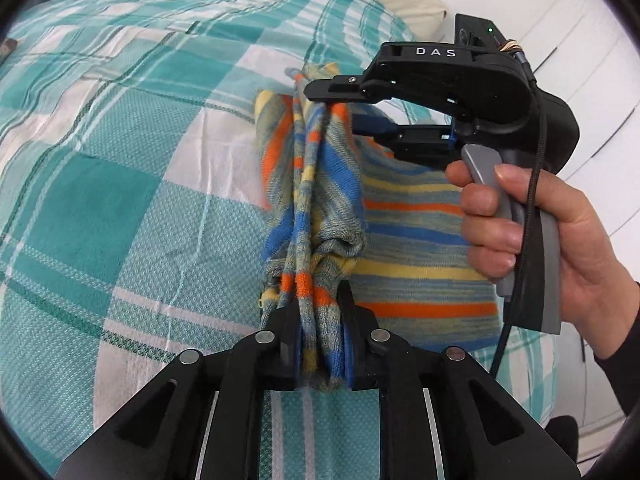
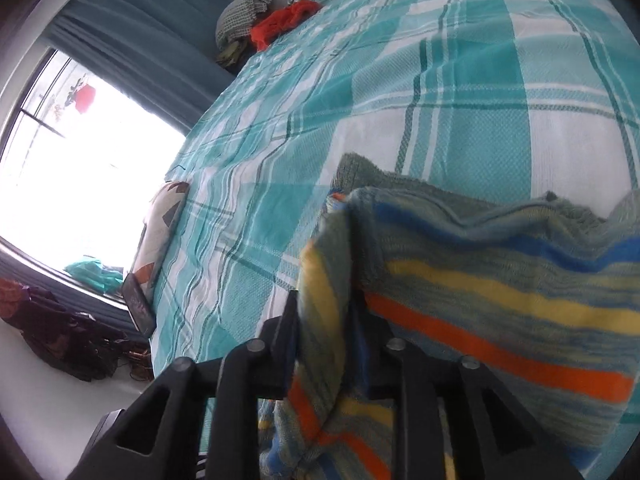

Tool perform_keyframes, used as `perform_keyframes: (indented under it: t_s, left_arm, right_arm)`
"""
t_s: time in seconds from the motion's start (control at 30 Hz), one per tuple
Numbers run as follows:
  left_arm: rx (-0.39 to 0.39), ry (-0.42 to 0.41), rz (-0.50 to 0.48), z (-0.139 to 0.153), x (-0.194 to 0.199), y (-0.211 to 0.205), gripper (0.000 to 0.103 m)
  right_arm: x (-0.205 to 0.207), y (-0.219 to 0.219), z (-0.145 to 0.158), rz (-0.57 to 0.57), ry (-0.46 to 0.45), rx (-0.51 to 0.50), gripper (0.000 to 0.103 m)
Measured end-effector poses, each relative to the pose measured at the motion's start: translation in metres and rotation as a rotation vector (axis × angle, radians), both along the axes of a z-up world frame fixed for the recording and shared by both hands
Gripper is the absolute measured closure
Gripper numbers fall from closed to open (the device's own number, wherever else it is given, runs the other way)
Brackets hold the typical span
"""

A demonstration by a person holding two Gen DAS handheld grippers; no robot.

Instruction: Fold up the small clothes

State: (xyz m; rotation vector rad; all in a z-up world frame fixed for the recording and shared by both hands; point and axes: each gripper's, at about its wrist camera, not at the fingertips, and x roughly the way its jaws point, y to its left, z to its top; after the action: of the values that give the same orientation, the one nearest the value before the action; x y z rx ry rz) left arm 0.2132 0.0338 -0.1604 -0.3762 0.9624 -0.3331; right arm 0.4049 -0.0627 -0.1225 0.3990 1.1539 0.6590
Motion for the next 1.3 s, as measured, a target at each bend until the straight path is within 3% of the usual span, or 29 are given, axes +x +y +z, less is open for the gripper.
perform_keyframes:
  t_s: [0.1,0.17,0.23,0.37,0.47,0.53,0.63,0.67,0.7,0.77,0.83,0.93,1.1,1.3]
  left_arm:
    - [0.033,-0.037,-0.009,0.016,-0.014,0.001,0.057]
    - [0.064,-0.084,0.002,0.027,-0.026,0.003,0.030]
    - [0.092,-0.123,-0.002,0.035,-0.033,0.001,0.022]
    - [0.188,-0.105,0.035,0.025,-0.023,-0.010,0.021]
    - [0.272,0.004,0.092,-0.005,-0.011,-0.007,0.022]
    - [0.244,0.013,0.103,-0.005,-0.019,0.000,0.022]
    - [0.213,-0.044,0.107,0.017,-0.048,0.010,0.019]
    - [0.219,-0.063,0.114,0.024,-0.058,0.011,0.014]
    - [0.225,-0.083,0.123,0.028,-0.070,0.013,0.011]
    - [0.240,-0.099,0.128,0.027,-0.089,0.014,0.007]
    - [0.257,-0.074,0.108,0.014,-0.100,0.008,0.007]
    - [0.294,-0.017,0.080,-0.007,-0.104,-0.008,0.007]
    - [0.438,-0.046,0.017,-0.023,-0.107,-0.038,0.001]
    - [0.460,-0.061,0.023,-0.034,-0.108,-0.041,0.000]
  right_arm:
    - [-0.007,-0.015,0.009,-0.052,-0.010,0.043,0.067]
    - [-0.019,-0.033,0.030,-0.065,-0.074,0.029,0.066]
    - [-0.040,-0.053,0.051,-0.052,-0.157,-0.027,0.065]
    - [-0.100,-0.081,0.062,0.015,-0.257,-0.159,0.065]
    - [-0.139,-0.086,0.027,0.054,-0.203,-0.225,0.065]
    - [-0.155,-0.086,-0.007,0.057,-0.134,-0.313,0.065]
    - [-0.182,-0.090,0.001,0.010,-0.218,-0.352,0.065]
    - [-0.191,-0.094,0.010,-0.017,-0.241,-0.333,0.058]
    - [-0.200,-0.100,0.019,-0.056,-0.263,-0.315,0.045]
    - [-0.222,-0.112,0.034,-0.142,-0.318,-0.318,0.027]
    - [-0.245,-0.124,0.036,-0.220,-0.358,-0.371,0.026]
    - [-0.275,-0.140,0.025,-0.308,-0.349,-0.464,0.026]
    - [-0.315,-0.151,-0.007,-0.385,-0.310,-0.594,0.026]
    - [-0.337,-0.153,-0.031,-0.423,-0.332,-0.641,0.020]
